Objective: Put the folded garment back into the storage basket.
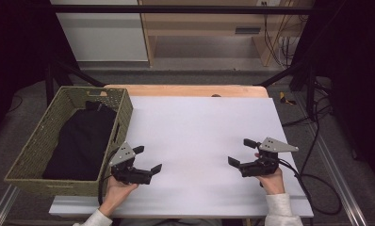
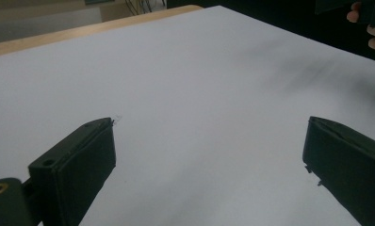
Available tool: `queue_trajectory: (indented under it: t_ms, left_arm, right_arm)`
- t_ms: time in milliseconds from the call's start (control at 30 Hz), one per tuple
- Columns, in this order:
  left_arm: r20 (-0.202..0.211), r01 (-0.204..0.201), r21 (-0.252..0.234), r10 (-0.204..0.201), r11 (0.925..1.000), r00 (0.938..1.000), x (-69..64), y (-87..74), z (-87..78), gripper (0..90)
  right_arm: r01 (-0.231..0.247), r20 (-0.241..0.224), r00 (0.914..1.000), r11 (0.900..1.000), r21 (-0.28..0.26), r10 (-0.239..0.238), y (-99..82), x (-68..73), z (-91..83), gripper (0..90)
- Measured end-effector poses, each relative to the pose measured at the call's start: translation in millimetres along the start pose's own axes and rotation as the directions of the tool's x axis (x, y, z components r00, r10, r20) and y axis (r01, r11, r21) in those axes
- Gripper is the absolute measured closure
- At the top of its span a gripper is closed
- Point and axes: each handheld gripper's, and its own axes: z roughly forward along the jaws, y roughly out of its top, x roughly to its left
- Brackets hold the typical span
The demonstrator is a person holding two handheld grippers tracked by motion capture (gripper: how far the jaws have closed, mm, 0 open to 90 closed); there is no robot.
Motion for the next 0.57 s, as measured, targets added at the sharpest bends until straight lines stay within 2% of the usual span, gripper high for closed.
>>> queue_trajectory:
  t_ms: [233,300,367,567]
  left_arm:
    - [-0.003,0.002,0.008,-0.002,1.0,1.0,4.9,-14.2,0.9,2.9]
    - [-0.001,0.013,0.008,-0.013,0.9999,0.9999,6.5,-17.7,1.0,2.9]
    - [0.002,0.024,0.012,-0.024,0.9997,0.9997,7.9,-20.1,1.8,2.9]
    - [-0.005,0.022,0.02,-0.022,0.9996,0.9998,8.2,-22.3,4.4,2.9]
  right_arm:
    - [-0.019,-0.002,0.9998,0.9998,0.007,0.019,-18.1,-10.9,-5.1,0.0]
    - [-0.019,0.0,0.9998,0.9997,0.014,0.019,-22.5,-12.9,-6.7,0.0]
    - [-0.018,0.002,0.9998,0.9996,0.022,0.018,-25.6,-14.4,-7.8,0.0]
    - [-0.023,0.007,0.9997,0.9994,0.026,0.023,-28.7,-16.4,-9.7,0.0]
